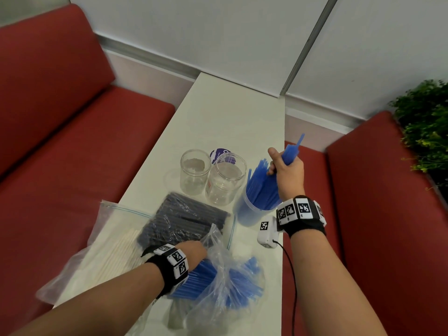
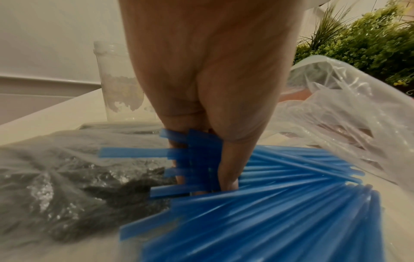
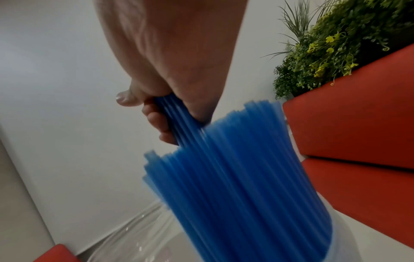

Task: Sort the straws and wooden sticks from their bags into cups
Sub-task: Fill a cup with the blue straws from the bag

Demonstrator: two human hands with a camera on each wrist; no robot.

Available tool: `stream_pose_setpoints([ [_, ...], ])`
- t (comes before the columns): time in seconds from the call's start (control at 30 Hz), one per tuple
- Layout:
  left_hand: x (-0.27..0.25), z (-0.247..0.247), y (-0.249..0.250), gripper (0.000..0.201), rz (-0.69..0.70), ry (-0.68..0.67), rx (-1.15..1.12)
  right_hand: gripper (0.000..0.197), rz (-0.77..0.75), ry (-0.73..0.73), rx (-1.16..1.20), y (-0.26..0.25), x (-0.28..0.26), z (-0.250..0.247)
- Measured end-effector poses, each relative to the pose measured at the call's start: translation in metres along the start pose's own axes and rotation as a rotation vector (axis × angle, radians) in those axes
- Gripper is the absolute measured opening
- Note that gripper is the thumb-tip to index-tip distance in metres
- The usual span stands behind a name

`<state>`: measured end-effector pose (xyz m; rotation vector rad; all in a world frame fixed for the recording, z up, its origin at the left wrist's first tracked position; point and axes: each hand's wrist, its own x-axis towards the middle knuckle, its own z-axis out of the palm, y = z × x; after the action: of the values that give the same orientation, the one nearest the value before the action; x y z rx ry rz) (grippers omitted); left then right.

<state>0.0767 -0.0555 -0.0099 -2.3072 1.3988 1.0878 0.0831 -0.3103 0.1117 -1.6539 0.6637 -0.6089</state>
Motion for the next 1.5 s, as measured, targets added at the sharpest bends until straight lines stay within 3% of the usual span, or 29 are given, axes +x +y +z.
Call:
stream_pose_setpoints([
  [0.13,-0.001,0.001,0.000,0.032,-0.012,-0.021,-0.016,0.035,-0.024,-0.011,0.007,0.007,-0.021,0.004],
  [0.23,-0.004,0.002,0.001,0.034,-0.012,-0.024,-0.040,0.021,-0.078,-0.022,0.054,0.010,-0.031,0.004],
  [0.33,-0.007,-0.001,0.003,0.035,-0.007,-0.031,-0.059,0.017,-0.138,0.038,0.152,0.005,-0.031,0.001],
  [0.43,-0.009,-0.002,0.006,0.035,-0.006,-0.029,-0.048,0.002,-0.214,0.101,0.159,0.002,-0.029,-0.002],
  [0.73,-0.017,-0.007,0.012,0.039,0.009,-0.047,-0.025,0.012,-0.215,0.092,-0.009,0.020,-0.035,-0.003],
  [0.87,-0.016,-0.008,0.010,0.040,0.024,-0.035,-0.046,0.021,-0.320,0.226,0.036,0.003,-0.028,-0.009],
  [0.97,-0.015,-0.010,0.005,0.038,0.002,-0.073,-0.045,0.020,-0.333,0.204,-0.155,0.016,-0.033,-0.008],
  [1.1,-0.015,-0.012,-0.004,0.038,-0.018,-0.078,-0.008,0.032,-0.220,0.000,-0.610,0.044,-0.049,-0.006],
  [1.23,-0.017,-0.015,-0.010,0.041,-0.053,-0.100,-0.017,0.046,-0.289,0.047,-0.687,0.035,-0.055,-0.002],
  [1.37,-0.022,-0.015,-0.017,0.041,-0.089,-0.084,0.004,0.048,-0.204,-0.159,-1.024,0.030,-0.059,-0.004],
  [1.43,-0.025,-0.013,-0.022,0.037,-0.095,-0.059,0.036,0.052,-0.217,-0.070,-0.904,0.024,-0.064,-0.005],
  [1.5,-0.027,-0.010,-0.028,0.031,-0.111,-0.015,0.082,0.052,-0.334,0.053,-0.766,0.017,-0.068,-0.001],
])
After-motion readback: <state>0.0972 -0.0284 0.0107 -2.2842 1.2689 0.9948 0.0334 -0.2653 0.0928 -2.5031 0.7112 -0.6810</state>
